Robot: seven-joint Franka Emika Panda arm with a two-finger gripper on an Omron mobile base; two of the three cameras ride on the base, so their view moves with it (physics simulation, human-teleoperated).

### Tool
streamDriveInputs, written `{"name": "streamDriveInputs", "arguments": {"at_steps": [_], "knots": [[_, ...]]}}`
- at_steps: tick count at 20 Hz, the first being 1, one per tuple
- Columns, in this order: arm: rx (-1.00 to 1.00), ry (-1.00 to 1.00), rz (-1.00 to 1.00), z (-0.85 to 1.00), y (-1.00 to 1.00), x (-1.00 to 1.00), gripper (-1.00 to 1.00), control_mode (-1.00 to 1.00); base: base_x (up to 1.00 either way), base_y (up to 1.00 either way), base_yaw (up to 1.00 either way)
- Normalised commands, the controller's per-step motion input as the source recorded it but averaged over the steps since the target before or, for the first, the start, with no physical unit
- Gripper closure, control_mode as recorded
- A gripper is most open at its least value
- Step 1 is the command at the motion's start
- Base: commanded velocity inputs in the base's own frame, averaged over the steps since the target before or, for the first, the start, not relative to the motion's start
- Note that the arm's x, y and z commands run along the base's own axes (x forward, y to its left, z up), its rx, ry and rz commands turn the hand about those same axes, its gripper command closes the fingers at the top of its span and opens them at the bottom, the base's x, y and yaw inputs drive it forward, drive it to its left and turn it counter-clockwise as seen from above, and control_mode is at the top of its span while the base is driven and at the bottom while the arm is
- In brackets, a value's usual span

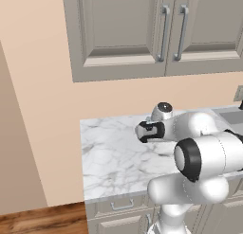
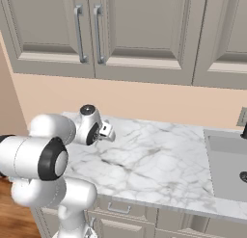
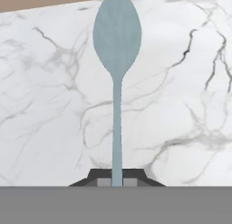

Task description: Organize the utensils by type. Pick up the wooden spoons from the counter and place them in the open cabinet. Then pick up the metallic utensils from the counter and place them in the open drawer.

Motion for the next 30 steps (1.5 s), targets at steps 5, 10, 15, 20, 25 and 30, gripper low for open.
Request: {"name": "streamDriveInputs", "arguments": {"at_steps": [5, 10, 15, 20, 25, 30], "knots": [[0.0, 0.0, 0.0, 0.48, 0.0, -0.23, 1.0, -1.0, 0.0, 0.0, 0.0], [0.0, 0.0, 0.0, 0.44, 0.0, -0.33, 1.0, -1.0, 0.0, 0.0, 0.0], [0.0, 0.0, 0.0, 0.43, 0.0, -0.38, 1.0, -1.0, 0.0, 0.0, 0.0], [0.0, 0.0, 0.0, 0.49, 0.0, -0.38, 1.0, -1.0, 0.0, 0.0, 0.0], [0.0, 0.0, 0.0, 0.33, 0.0, -0.35, 1.0, -1.0, 0.0, 0.0, 0.0], [0.0, 0.0, 0.0, 0.36, 0.0, -0.31, 1.0, -1.0, 0.0, 0.0, 0.0]]}}
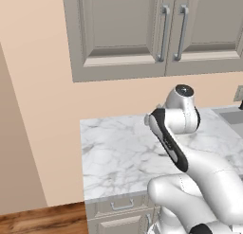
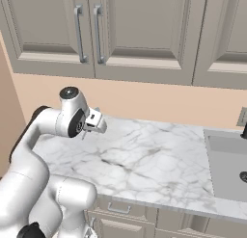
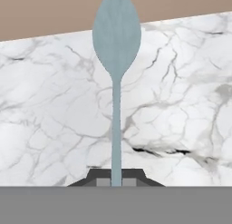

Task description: Organize the utensils by type. Pick up the wooden spoons from the counter and place them in the open cabinet. Then pick up the metallic utensils from the counter and place them in the open drawer.

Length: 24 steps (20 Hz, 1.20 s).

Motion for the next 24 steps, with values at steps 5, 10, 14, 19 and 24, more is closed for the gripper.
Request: {"name": "streamDriveInputs", "arguments": {"at_steps": [5, 10, 14, 19, 24], "knots": [[0.0, 0.0, 0.0, 0.39, 0.0, -0.26, 1.0, -1.0, 0.0, 0.0, 0.0], [0.0, 0.0, 0.0, 0.47, 0.0, -0.36, 1.0, -1.0, 0.0, 0.0, 0.0], [0.0, 0.0, 0.0, 0.56, 0.0, -0.45, 1.0, -1.0, 0.0, 0.0, 0.0], [0.0, 0.0, 0.0, 0.49, 0.0, -0.46, 1.0, -1.0, 0.0, 0.0, 0.0], [0.0, 0.0, 0.0, 0.17, -0.03, -0.45, 1.0, -1.0, 0.0, 0.0, 0.0]]}}
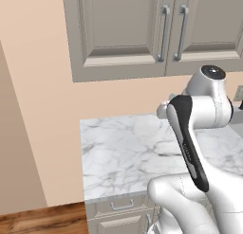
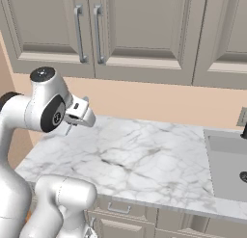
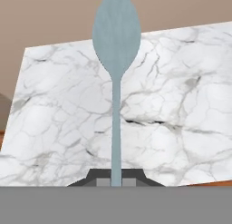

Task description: Organize the utensils by type. Pick up the wooden spoons from the counter and place them in the open cabinet. Then pick up the metallic utensils from the counter and place them in the open drawer.

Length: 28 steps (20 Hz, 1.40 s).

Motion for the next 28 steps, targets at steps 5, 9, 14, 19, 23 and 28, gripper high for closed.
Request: {"name": "streamDriveInputs", "arguments": {"at_steps": [5, 9, 14, 19, 23, 28], "knots": [[0.0, 0.0, 0.0, 0.14, -0.01, -0.42, 1.0, -1.0, 0.0, 0.0, 0.0], [0.0, 0.0, 0.0, 0.13, 0.0, -0.06, 1.0, -1.0, 0.0, 0.0, 0.0], [0.0, 0.01, 0.0, 0.01, 0.0, 0.0, 1.0, -1.0, 0.0, 0.0, 0.0], [0.0, 0.0, 0.0, 0.0, 0.0, 0.0, 1.0, -1.0, 0.0, 0.0, 0.0], [0.0, 0.0, 0.0, 0.0, 0.0, 0.0, 1.0, -1.0, 0.0, 0.0, 0.0], [0.0, 0.0, 0.0, 0.0, 0.0, 0.0, 1.0, 1.0, -0.03, 0.0, 0.0]]}}
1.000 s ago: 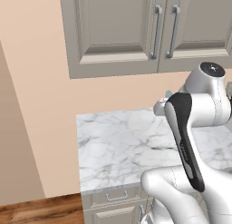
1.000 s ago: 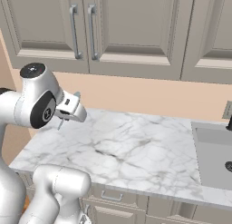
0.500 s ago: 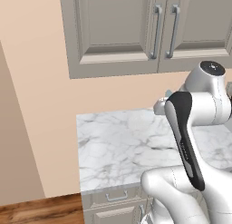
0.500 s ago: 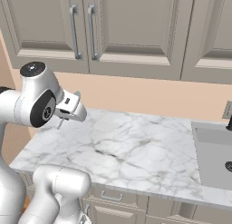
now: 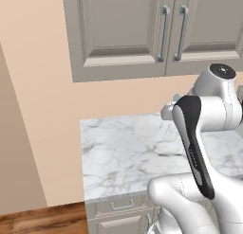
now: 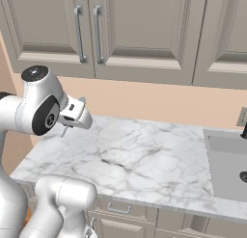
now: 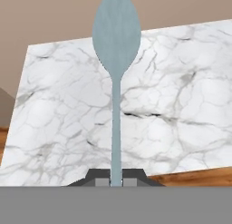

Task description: Organize the utensils by type. Pick up the wooden spoons from the counter and place them in the open cabinet. Then pick up the metallic utensils from the counter and place them in the open drawer.

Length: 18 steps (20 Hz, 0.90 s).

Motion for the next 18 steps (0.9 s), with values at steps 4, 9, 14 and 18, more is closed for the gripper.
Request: {"name": "streamDriveInputs", "arguments": {"at_steps": [4, 9, 14, 18], "knots": [[0.0, 0.0, 0.0, 0.0, 0.0, 0.0, 1.0, 1.0, -0.5, -0.11, -0.06], [0.0, 0.0, 0.0, 0.0, 0.0, 0.0, 1.0, 1.0, -0.45, -0.13, -0.31], [0.0, 0.0, 0.0, 0.0, 0.0, 0.0, 1.0, 1.0, -0.57, -0.27, -0.53], [0.0, 0.0, 0.0, 0.0, 0.0, 0.0, 1.0, 1.0, -0.61, -0.39, -0.61]]}}
